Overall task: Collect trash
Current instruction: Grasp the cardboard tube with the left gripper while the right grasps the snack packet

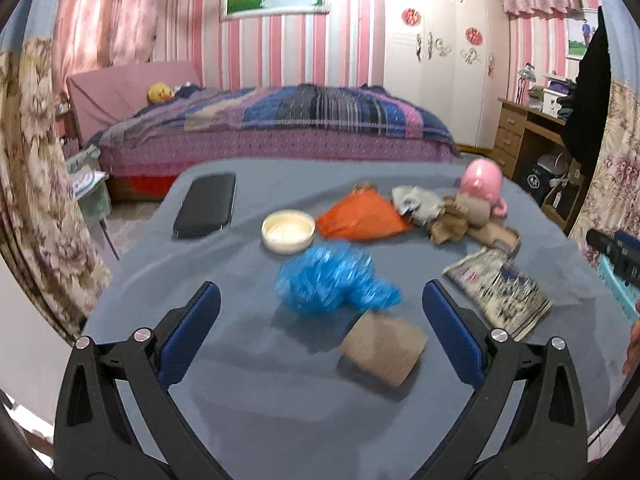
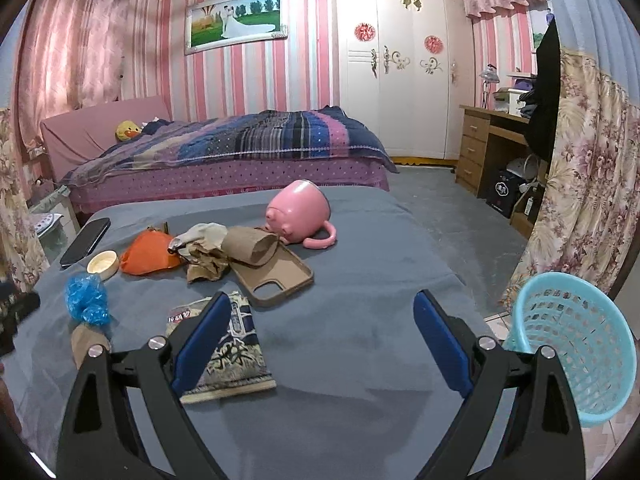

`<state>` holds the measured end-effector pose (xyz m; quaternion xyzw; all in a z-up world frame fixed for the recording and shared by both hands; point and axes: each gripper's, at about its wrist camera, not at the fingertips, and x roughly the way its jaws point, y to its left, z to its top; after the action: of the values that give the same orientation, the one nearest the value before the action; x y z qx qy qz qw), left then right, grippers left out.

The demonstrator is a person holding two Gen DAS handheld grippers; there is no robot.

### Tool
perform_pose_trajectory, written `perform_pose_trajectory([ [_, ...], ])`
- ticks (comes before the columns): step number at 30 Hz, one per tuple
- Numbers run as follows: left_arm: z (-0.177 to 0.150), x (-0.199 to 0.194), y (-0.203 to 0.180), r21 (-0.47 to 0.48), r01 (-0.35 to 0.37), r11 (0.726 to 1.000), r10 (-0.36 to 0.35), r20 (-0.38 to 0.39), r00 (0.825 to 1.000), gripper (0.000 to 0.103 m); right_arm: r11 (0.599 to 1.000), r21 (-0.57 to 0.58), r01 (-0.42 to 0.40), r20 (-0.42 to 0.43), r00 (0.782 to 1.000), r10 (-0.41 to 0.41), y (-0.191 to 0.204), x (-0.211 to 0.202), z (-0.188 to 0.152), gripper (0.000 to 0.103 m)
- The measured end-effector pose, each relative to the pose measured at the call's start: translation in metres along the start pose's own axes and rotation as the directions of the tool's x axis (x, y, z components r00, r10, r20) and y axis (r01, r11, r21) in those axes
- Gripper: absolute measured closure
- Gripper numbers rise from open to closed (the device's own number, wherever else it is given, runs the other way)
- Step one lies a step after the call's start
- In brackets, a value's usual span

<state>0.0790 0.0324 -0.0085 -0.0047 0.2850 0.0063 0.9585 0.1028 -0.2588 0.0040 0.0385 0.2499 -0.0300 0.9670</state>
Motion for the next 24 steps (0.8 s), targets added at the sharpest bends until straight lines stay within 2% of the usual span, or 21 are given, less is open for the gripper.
perform_pose_trajectory([
  [4, -0.016, 0.012, 0.005, -0.003, 0.021, 1.0, -0.021, -0.056, 0.998, 0.005, 1.0, -0.02, 0.012, -0.008, 1.0, -0.012, -0.003, 0.006, -0.013, 0.009],
  [9, -0.027, 0.031, -0.007, -0.024, 0.107, 0.994, -0.11, -0.132, 0.985, 0.005, 1.0, 0.014, -0.001, -0.041, 0.999, 0.002, -0.014, 0.015, -0.015, 0.009],
  [13, -0.033, 0.048, -0.028, 0.06, 0.123, 0.991, -0.11, -0.192, 0.975, 0.006, 1.0, -0.009, 0.015, -0.043, 0.999, -0.015, -0.016, 0.021, -0.013, 0.009],
  [16, -0.032, 0.057, -0.032, 0.067, 0.167, 0.984, -0.148, -0.224, 0.963, 0.007, 1.0, 0.004, 0.007, -0.044, 0.999, -0.007, -0.019, 0.023, -0.011, 0.009],
  [17, -0.03, 0.058, -0.032, 0.063, 0.181, 0.981, -0.162, -0.229, 0.96, 0.01, 1.0, 0.013, 0.002, -0.054, 0.999, -0.001, -0.02, 0.026, -0.011, 0.009],
  [19, -0.03, 0.064, -0.033, 0.057, 0.219, 0.974, -0.197, -0.257, 0.946, 0.028, 1.0, 0.023, -0.008, -0.076, 0.997, 0.01, -0.02, 0.033, -0.011, 0.009],
  [20, -0.03, 0.067, -0.034, 0.057, 0.226, 0.972, -0.204, -0.269, 0.941, 0.041, 1.0, 0.023, -0.01, -0.084, 0.996, 0.012, -0.02, 0.035, -0.012, 0.009],
  [24, -0.033, 0.058, -0.036, 0.068, 0.229, 0.971, -0.206, -0.244, 0.948, 0.046, 0.999, 0.017, -0.027, -0.103, 0.994, 0.028, -0.015, 0.04, -0.014, 0.009],
])
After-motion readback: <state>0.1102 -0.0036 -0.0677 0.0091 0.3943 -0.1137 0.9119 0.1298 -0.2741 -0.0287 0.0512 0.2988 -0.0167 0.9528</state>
